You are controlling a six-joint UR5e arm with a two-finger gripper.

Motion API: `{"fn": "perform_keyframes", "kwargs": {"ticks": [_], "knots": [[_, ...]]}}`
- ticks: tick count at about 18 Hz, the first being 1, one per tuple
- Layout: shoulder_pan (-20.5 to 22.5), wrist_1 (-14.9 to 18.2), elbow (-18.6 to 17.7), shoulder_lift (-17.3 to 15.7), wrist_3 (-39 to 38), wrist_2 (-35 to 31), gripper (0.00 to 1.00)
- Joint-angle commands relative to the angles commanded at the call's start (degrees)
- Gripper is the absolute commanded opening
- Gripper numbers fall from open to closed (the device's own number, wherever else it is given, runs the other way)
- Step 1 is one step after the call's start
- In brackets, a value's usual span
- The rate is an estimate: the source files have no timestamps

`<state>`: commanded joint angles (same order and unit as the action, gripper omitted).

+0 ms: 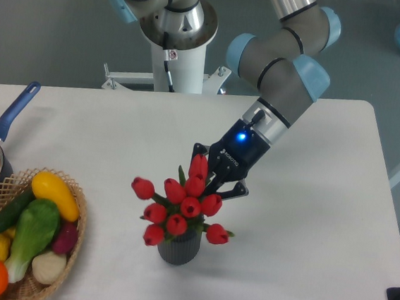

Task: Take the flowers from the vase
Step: 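Lower the gripper around the tulip stems and close it, then lift the gripped tulips straight up out of the dark vase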

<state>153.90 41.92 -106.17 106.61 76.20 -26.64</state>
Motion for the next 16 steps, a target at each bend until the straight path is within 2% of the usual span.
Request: {"fn": "perform_keyframes", "kwargs": {"ticks": [6,16], "knots": [[0.0,0.2,0.6,-2.5,-1.9,2.8,0.00],[1.4,0.4,1.0,-9.0,-8.6,4.4,0.00]]}}
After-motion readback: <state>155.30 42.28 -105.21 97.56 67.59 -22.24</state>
